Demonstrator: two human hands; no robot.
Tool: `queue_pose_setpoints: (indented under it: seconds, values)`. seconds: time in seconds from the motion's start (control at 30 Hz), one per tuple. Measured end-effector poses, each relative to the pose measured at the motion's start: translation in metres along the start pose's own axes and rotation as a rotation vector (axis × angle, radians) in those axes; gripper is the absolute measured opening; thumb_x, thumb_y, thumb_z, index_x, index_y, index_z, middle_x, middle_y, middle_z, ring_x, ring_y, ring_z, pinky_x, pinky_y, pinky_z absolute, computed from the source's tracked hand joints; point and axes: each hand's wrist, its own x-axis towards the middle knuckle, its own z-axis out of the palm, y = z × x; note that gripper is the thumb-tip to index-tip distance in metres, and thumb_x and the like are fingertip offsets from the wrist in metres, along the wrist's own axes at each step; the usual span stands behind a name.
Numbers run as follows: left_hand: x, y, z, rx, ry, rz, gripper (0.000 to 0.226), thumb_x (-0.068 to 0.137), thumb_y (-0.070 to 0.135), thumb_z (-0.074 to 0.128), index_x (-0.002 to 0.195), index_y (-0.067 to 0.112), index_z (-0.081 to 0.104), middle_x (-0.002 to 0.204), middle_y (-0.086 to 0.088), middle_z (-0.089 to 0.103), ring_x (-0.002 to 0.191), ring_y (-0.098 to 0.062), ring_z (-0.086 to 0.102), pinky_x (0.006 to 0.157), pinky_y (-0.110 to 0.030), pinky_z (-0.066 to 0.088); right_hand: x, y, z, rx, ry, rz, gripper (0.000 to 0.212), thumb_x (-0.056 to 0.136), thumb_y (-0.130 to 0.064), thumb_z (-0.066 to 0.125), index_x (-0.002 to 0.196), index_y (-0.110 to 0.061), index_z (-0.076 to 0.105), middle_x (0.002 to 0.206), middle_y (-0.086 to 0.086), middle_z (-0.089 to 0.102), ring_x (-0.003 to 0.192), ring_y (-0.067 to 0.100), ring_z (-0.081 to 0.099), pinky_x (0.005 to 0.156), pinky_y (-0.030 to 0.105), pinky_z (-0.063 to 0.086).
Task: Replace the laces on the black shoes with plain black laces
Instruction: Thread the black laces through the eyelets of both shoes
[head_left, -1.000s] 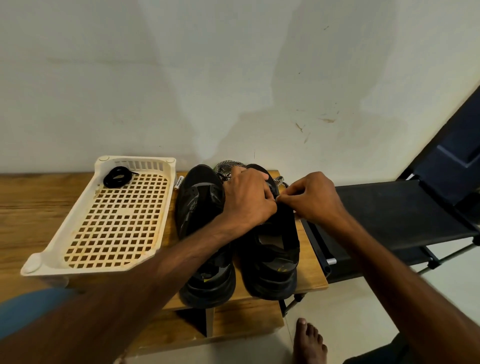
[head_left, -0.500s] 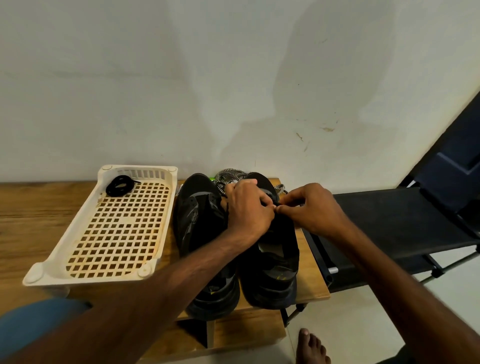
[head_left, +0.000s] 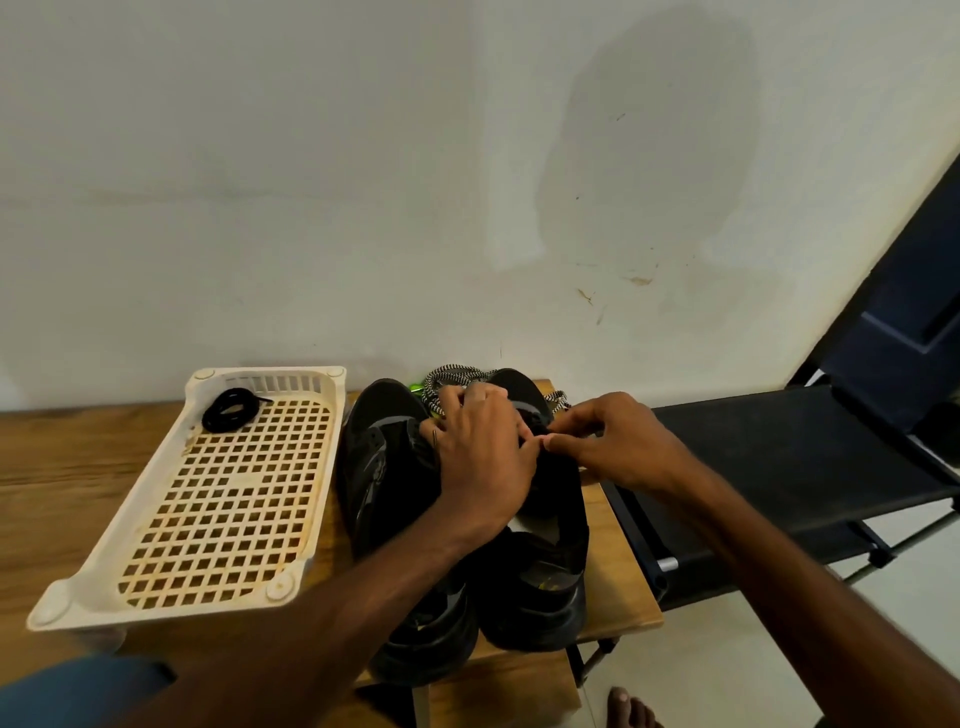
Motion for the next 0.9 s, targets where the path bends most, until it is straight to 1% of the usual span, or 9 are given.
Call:
queue_pose_setpoints:
  seconds: [0.13, 0.2, 0.33, 0.5, 0.63, 0.73, 0.8, 0.87, 0.9]
  values:
    - [0.003, 0.001, 0.002, -0.183, -0.078, -0.076, 0.002, 0.086, 0.027, 0.078, 0.087, 0.027, 0.08, 0.142, 0.012, 0.053, 0.135, -0.021, 0.032, 0.096, -0.041, 0.03, 0.0, -0.002, 0.003, -0.028, 0.001, -0.002, 0.018, 0.098, -0.033, 0.066, 0.102, -0.02, 0.079, 0.096, -0.002, 0.077, 0.084, 0.018, 0.076, 0.08, 0.043, 0.064]
    - [0.003, 0.002, 0.002, -0.242, -0.111, -0.116, 0.005, 0.087, 0.024, 0.077, 0.087, 0.027, 0.081, 0.144, 0.012, 0.052, 0.138, -0.022, 0.029, 0.102, -0.043, 0.029, 0.002, -0.003, 0.004, -0.069, 0.011, 0.004, 0.023, 0.103, -0.031, 0.059, 0.103, -0.016, 0.078, 0.096, 0.003, 0.076, 0.085, 0.019, 0.076, 0.081, 0.045, 0.064]
    - [0.0, 0.006, 0.002, -0.249, -0.11, -0.102, 0.008, 0.086, 0.019, 0.078, 0.086, 0.026, 0.08, 0.148, 0.012, 0.048, 0.14, -0.021, 0.025, 0.109, -0.047, 0.024, 0.004, 0.0, 0.0, 0.027, 0.007, 0.062, 0.014, 0.1, -0.009, 0.062, 0.102, -0.01, 0.076, 0.096, 0.007, 0.076, 0.081, 0.017, 0.076, 0.067, 0.031, 0.064]
    - [-0.002, 0.004, -0.002, -0.037, -0.152, -0.033, 0.024, 0.083, 0.027, 0.078, 0.107, 0.028, 0.075, 0.146, 0.007, 0.047, 0.138, -0.024, 0.027, 0.107, -0.044, 0.027, 0.002, -0.003, -0.003, 0.128, 0.028, 0.079, 0.005, 0.093, -0.008, 0.072, 0.088, -0.008, 0.074, 0.085, 0.007, 0.076, 0.076, 0.016, 0.076, 0.059, 0.023, 0.06]
    - [-0.004, 0.005, 0.001, 0.21, -0.123, 0.061, 0.031, 0.082, 0.028, 0.074, 0.113, 0.021, 0.071, 0.145, 0.002, 0.048, 0.139, -0.027, 0.025, 0.108, -0.045, 0.028, -0.004, -0.009, -0.022, 0.202, 0.212, 0.006, 0.004, 0.092, -0.012, 0.072, 0.092, -0.014, 0.075, 0.09, 0.001, 0.078, 0.088, 0.014, 0.075, 0.075, 0.025, 0.059]
    - [-0.004, 0.006, -0.002, 0.099, -0.094, 0.049, 0.022, 0.081, 0.025, 0.074, 0.103, 0.024, 0.074, 0.136, 0.006, 0.057, 0.136, -0.024, 0.029, 0.106, -0.044, 0.027, -0.01, -0.012, -0.044, 0.676, 0.275, 0.011, 0.012, 0.099, -0.012, 0.059, 0.108, -0.009, 0.068, 0.1, 0.007, 0.079, 0.098, 0.018, 0.076, 0.092, 0.035, 0.054]
    - [-0.001, 0.005, -0.011, -0.042, -0.013, 0.031, 0.013, 0.083, 0.022, 0.073, 0.094, 0.028, 0.076, 0.121, 0.01, 0.065, 0.13, -0.021, 0.038, 0.103, -0.042, 0.031, -0.012, -0.012, -0.053, 0.981, 0.259, 0.044, 0.017, 0.102, -0.011, 0.051, 0.117, -0.007, 0.058, 0.102, 0.013, 0.078, 0.1, 0.025, 0.076, 0.094, 0.04, 0.053]
    - [0.005, 0.0, -0.022, -0.131, 0.108, 0.069, 0.012, 0.088, 0.023, 0.072, 0.096, 0.029, 0.077, 0.106, 0.011, 0.072, 0.117, -0.017, 0.052, 0.098, -0.039, 0.043, -0.009, -0.01, -0.049, 0.96, 0.272, 0.129, 0.02, 0.1, -0.01, 0.053, 0.116, -0.004, 0.061, 0.085, 0.006, 0.076, 0.084, 0.021, 0.075, 0.087, 0.038, 0.056]
    - [0.009, -0.003, -0.028, -0.171, 0.173, 0.101, 0.012, 0.09, 0.023, 0.071, 0.1, 0.028, 0.077, 0.101, 0.011, 0.073, 0.109, -0.014, 0.058, 0.095, -0.037, 0.049, -0.008, -0.01, -0.044, 0.77, 0.288, 0.156, 0.021, 0.097, -0.01, 0.057, 0.115, -0.001, 0.065, 0.074, 0.004, 0.071, 0.073, 0.016, 0.07, 0.079, 0.033, 0.055]
